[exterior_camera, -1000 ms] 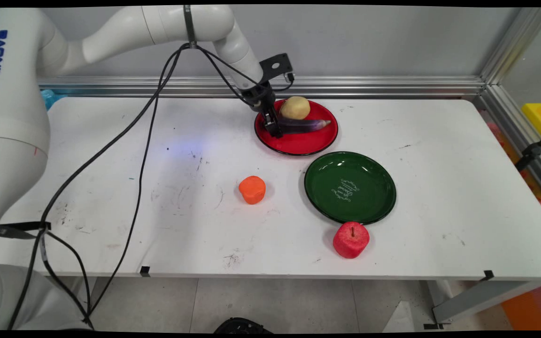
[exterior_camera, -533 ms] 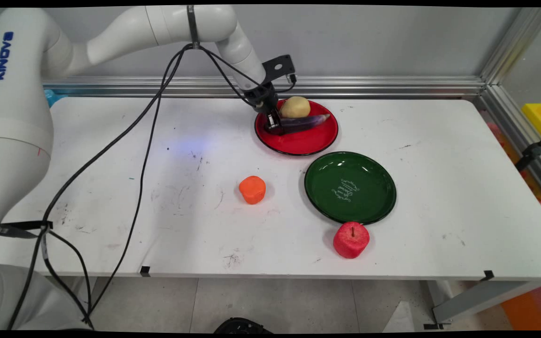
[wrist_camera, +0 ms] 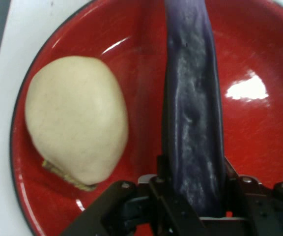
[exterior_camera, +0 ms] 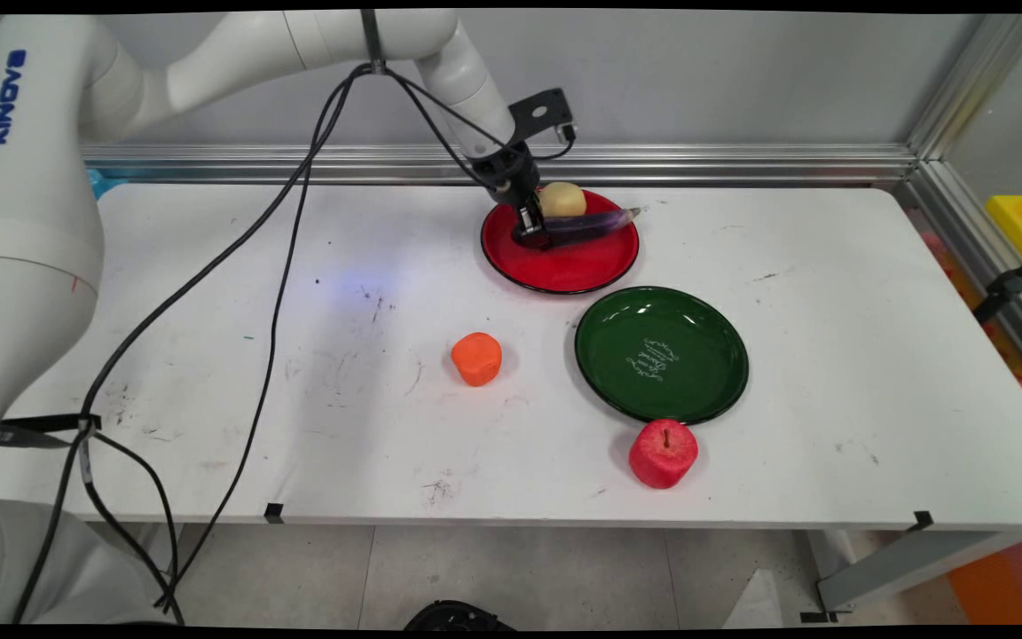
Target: Place the picked object on the table
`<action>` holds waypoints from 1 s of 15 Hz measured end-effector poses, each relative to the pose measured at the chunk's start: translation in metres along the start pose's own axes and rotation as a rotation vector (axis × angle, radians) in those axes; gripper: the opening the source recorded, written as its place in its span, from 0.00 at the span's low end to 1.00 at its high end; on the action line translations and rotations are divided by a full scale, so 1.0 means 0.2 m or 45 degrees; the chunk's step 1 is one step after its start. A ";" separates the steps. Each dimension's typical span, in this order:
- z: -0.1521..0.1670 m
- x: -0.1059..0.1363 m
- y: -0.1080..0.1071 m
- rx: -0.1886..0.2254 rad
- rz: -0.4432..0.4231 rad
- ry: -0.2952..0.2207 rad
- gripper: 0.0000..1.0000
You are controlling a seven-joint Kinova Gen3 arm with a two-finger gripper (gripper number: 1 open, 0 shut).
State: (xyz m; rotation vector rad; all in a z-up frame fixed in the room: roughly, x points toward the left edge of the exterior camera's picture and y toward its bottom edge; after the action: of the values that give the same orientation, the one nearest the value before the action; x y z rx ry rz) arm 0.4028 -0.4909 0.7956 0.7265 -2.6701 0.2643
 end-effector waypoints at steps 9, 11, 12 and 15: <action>-0.26 0.02 0.24 -0.044 -0.074 -0.041 0.00; -0.33 -0.04 0.32 -0.056 -0.084 -0.074 0.00; -0.36 -0.07 0.37 -0.062 -0.081 -0.093 0.00; -0.44 -0.18 0.47 -0.072 -0.064 -0.144 0.00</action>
State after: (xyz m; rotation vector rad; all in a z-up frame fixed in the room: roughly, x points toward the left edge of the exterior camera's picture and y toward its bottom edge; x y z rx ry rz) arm 0.4080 -0.3711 0.8542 0.8126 -2.7483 0.1382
